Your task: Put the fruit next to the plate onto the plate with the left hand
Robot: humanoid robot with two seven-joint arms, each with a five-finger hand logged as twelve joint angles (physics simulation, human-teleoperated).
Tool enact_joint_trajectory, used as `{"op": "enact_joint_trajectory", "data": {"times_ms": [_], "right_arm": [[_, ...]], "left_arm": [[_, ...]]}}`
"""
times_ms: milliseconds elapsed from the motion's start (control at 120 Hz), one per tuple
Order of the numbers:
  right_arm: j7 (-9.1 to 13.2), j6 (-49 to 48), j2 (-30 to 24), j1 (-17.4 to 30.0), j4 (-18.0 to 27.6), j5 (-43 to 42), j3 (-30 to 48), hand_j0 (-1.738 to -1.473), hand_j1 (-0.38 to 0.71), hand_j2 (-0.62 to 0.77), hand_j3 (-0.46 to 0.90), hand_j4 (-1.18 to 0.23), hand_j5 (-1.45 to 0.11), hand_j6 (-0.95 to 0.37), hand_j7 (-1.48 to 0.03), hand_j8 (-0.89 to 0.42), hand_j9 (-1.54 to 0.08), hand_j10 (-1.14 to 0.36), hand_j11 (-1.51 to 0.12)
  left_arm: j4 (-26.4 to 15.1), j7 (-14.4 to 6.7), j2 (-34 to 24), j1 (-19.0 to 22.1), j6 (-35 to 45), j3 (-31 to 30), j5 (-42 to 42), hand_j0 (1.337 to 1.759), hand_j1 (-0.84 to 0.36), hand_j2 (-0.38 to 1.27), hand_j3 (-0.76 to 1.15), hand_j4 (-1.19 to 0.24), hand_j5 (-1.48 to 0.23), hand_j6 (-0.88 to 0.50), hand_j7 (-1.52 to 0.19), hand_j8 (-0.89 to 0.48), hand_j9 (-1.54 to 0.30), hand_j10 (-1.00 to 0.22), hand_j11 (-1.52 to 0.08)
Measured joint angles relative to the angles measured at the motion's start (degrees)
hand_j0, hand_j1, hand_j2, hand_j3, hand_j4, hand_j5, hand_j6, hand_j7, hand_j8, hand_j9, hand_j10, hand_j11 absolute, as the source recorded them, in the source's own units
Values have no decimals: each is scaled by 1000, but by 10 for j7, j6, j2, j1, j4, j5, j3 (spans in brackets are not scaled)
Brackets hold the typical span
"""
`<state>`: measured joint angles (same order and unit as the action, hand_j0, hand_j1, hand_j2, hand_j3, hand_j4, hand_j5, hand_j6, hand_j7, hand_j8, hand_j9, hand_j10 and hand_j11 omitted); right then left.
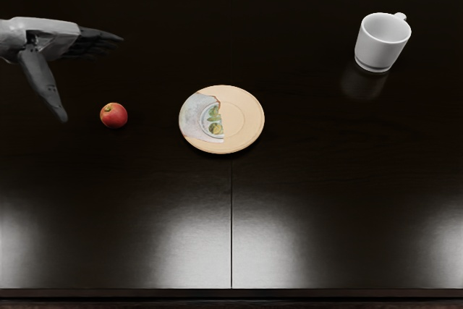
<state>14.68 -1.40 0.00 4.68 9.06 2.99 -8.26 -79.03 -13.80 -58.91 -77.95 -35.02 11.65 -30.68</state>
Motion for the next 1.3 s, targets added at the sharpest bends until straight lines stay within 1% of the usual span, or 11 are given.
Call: {"op": "enact_joint_trajectory", "data": {"times_ms": [75, 108, 158, 225, 267, 333, 408, 583, 967, 1108, 1300], "right_arm": [[0, 1, 0, 4, 0, 2, 0, -1658, -349, 0, 0, 0, 0, 0, 0, 0, 0, 0, 0], [0, 2, 0, 6, 0, 3, 1, -1658, -349, 0, 0, 0, 0, 0, 0, 0, 0, 0, 0], [0, 3, 0, 7, 0, 3, 1, -1658, -349, 0, 0, 0, 0, 0, 0, 0, 0, 0, 0], [0, 3, 0, 9, 0, 4, 1, -1658, -349, 0, 0, 0, 0, 0, 0, 0, 0, 0, 0], [0, 3, 0, 9, 0, 4, 1, -1658, -349, 0, 0, 0, 0, 0, 0, 0, 0, 0, 0], [0, 3, 0, 10, 0, 4, 1, -1658, -349, 0, 0, 0, 0, 0, 0, 0, 0, 0, 0], [0, 2, 0, 10, 0, 4, 1, -1658, -349, 0, 0, 0, 0, 0, 0, 0, 0, 0, 0], [0, 4, 0, 10, 0, 3, 1, -1658, -349, 0, 0, 0, 0, 0, 0, 0, 0, 0, 0], [0, 4, 0, 10, 0, 2, 0, -1658, -349, 0, 0, 0, 0, 0, 0, 0, 0, 0, 0], [0, 4, 0, 10, 0, 2, 0, -1658, -349, 0, 0, 0, 0, 0, 0, 0, 0, 0, 0], [0, 5, 0, 10, 0, 1, 0, -1658, -349, 0, 0, 0, 0, 0, 0, 0, 0, 0, 0]], "left_arm": [[-4, 0, 0, -5, 0, 1, 0, 1658, 326, 5, 0, -25, -27, -27, -27, -26, -26, -25, -26], [-10, -8, -3, -8, 0, 4, 0, 1658, 326, 4, 0, -25, -27, -26, -27, -26, -26, -24, -26], [-20, -42, -8, -12, 0, 18, 1, 1658, 326, 4, 0, -25, -27, -27, -27, -26, -26, -25, -26], [-30, -115, 2, -10, 0, 41, 1, 1658, 326, 5, 0, -25, -27, -26, -27, -26, -26, -25, -26], [-37, -147, 14, -11, 0, 51, -2, 1658, 326, 4, 0, -26, -27, -27, -27, -26, -26, -25, -26], [-47, -178, 26, -12, 0, 62, -25, 1658, 326, 5, 0, -26, -27, -27, -27, -26, -27, -25, -26], [-55, -195, 42, -13, 0, 69, -60, 1658, 325, 4, 0, -26, -27, -27, -27, -27, -27, -25, -27], [-67, -209, 118, 11, 17, 70, -181, 1658, 310, 7, 0, -38, -44, -39, -44, -38, -44, -37, -44], [-80, -212, 166, 133, 180, 62, -388, 1658, 277, 14, 0, -67, -81, -68, -81, -68, -81, -66, -80], [-49, -212, 219, 139, 204, 48, -436, 1658, 227, 23, 0, -108, -135, -110, -134, -109, -134, -107, -134], [-11, -212, 223, 139, 229, 13, -463, 1658, 135, 39, 0, -185, -235, -187, -235, -186, -235, -185, -235]]}}
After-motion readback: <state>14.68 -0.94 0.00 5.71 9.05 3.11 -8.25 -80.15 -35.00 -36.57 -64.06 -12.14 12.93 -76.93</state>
